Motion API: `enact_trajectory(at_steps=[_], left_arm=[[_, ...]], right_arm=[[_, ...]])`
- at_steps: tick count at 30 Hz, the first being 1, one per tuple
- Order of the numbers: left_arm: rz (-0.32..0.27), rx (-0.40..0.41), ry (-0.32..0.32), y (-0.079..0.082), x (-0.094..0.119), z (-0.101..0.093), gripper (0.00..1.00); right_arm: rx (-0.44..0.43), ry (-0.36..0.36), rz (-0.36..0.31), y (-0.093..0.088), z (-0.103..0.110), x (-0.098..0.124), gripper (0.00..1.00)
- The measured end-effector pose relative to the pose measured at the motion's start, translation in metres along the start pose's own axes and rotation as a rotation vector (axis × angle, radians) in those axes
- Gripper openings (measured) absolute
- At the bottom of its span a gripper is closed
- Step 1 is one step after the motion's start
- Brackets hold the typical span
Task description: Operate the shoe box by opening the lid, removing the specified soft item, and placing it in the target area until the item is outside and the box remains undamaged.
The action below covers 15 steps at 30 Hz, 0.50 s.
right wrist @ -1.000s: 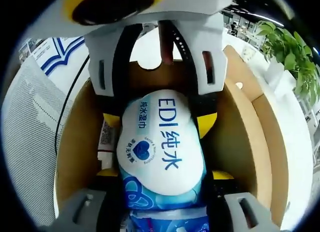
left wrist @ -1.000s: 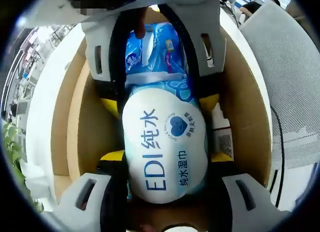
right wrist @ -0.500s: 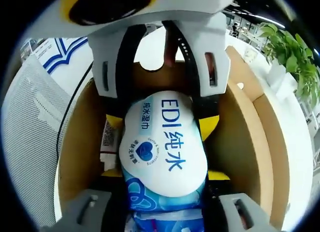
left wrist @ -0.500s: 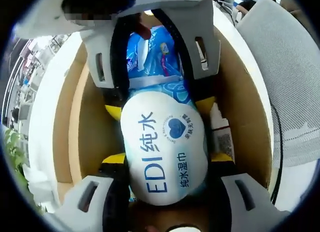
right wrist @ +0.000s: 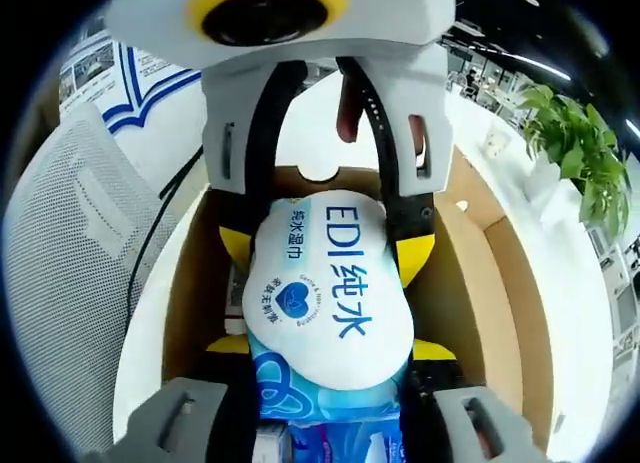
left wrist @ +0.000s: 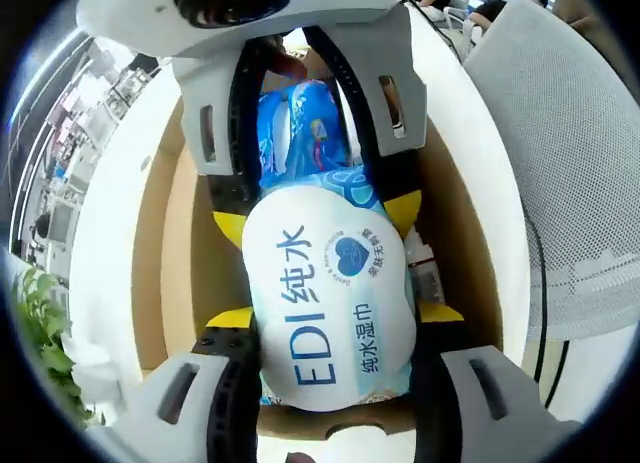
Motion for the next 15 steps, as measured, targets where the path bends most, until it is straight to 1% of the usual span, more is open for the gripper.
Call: enact_trajectory(at_steps=[10,12,15], left_arm=[[-0.003,-0.019,0.016,0.011,0.012,-0.006,0.59],[-0.002,-0.023,0.018,0.010,0.013,-0.006,0.59],[0.001,-0.032,0.023,0.014,0.019,-0.004,0.59]], right_arm=[[0.008,-0.021,-0.003,0.006,0.001,0.017,0.52],[0.008,-0.025,-0.003,0.008,0.000,0.020,0.52],[0.008,-0.036,-0.006,0.010,-0.001,0.026,0.52]])
Point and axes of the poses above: the point that each gripper's makers call its tool centre point, and the gripper's own axes: x roughly backward along the fingers, z roughly to its left, y roughly out of its top, the point moved 9 cm from there along x, roughly backward along the fingers, and after that the axes turned 13 degrees about -y, right-handed, at the moved point
